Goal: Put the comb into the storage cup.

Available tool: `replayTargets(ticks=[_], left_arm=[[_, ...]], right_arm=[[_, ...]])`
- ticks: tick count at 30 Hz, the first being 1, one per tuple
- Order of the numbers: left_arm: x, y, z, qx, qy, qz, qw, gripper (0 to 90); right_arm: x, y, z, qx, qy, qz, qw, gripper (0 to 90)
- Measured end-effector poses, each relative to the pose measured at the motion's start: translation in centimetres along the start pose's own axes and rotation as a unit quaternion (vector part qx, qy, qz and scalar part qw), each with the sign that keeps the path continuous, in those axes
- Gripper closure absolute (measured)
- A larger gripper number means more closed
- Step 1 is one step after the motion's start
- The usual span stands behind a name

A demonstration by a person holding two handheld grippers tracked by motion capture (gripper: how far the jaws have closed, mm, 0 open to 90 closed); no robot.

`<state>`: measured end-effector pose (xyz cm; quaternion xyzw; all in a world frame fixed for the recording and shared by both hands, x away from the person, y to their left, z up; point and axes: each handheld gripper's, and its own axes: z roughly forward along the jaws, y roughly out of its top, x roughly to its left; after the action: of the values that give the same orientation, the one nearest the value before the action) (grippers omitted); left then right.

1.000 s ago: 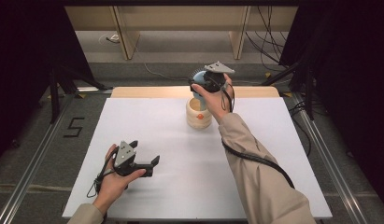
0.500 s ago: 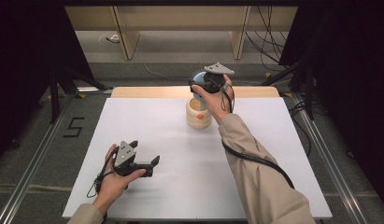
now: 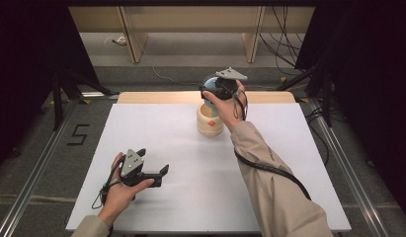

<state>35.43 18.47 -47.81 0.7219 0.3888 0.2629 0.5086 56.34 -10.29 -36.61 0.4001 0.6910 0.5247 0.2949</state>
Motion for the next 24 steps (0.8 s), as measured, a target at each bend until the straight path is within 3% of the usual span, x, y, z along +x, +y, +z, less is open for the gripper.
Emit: replayTargets(ticks=[24], left_arm=[[-0.01, -0.03, 0.03, 0.001, 0.000, 0.001, 1.0000, 0.0]], right_arm=[[-0.09, -0.90, -0.05, -0.013, 0.004, 0.005, 0.9999, 21.2]])
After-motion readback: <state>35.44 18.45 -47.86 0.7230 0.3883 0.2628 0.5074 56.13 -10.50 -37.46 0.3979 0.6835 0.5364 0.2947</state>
